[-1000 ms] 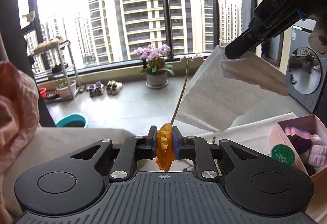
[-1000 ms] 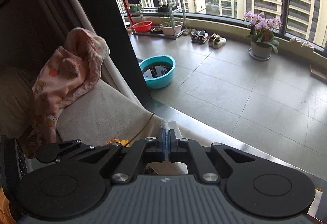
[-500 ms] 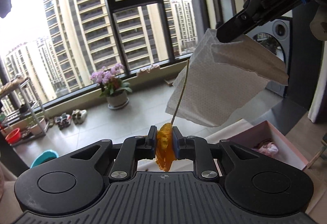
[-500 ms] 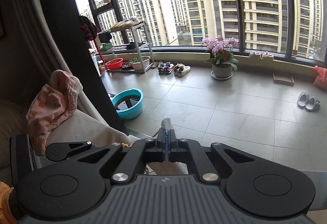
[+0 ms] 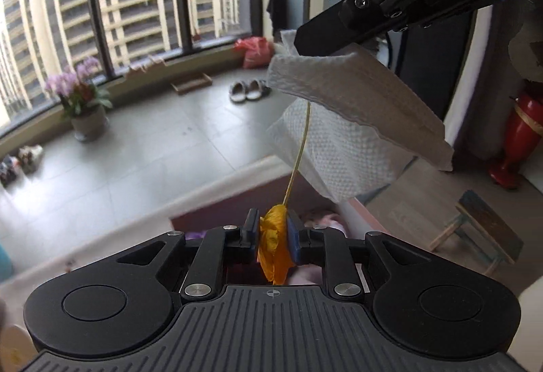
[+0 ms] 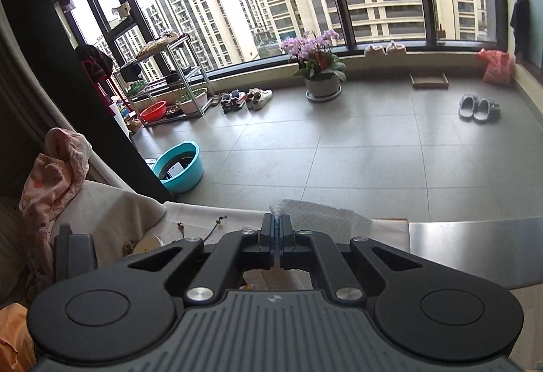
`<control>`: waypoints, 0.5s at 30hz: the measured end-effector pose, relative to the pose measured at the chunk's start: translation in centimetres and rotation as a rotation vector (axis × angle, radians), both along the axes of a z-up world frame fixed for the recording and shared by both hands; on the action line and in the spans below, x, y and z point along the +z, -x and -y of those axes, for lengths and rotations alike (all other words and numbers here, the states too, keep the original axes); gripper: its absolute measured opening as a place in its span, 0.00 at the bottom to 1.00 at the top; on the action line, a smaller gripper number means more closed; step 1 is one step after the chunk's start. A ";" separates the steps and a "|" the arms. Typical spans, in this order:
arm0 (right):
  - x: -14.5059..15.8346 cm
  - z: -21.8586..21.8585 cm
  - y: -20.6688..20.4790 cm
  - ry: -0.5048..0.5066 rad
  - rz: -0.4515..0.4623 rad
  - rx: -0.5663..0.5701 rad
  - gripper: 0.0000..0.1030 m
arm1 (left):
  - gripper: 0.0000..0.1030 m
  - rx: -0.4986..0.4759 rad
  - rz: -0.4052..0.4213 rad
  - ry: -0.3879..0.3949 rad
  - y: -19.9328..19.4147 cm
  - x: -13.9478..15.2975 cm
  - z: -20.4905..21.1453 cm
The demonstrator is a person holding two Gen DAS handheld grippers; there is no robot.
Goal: Organize soft objects
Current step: 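Carry the towel and flower over the pink box and open both tools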
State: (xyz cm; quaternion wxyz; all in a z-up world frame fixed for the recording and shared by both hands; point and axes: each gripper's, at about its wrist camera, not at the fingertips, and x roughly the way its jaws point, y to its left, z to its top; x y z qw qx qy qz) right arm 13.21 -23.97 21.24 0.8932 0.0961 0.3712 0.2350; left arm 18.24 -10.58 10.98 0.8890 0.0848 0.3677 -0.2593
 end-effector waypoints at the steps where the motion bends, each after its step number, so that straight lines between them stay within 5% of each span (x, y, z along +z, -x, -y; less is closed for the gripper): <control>1: -1.1 0.2 -0.5 -0.002 -0.024 0.001 0.02 | 0.25 -0.016 -0.076 0.041 -0.9 -1.3 0.0; 4: -5.4 0.0 -2.6 0.008 -0.113 0.003 0.02 | 0.26 -0.014 -0.180 0.091 -1.8 -4.6 -0.7; 7: -9.7 -1.0 -4.5 0.036 -0.194 0.004 0.03 | 0.27 0.008 -0.136 0.057 -2.0 -5.4 -1.7; 15: -18.2 -4.2 -7.4 0.107 -0.310 0.007 0.03 | 0.26 0.074 -0.032 0.130 -0.8 -2.5 -5.8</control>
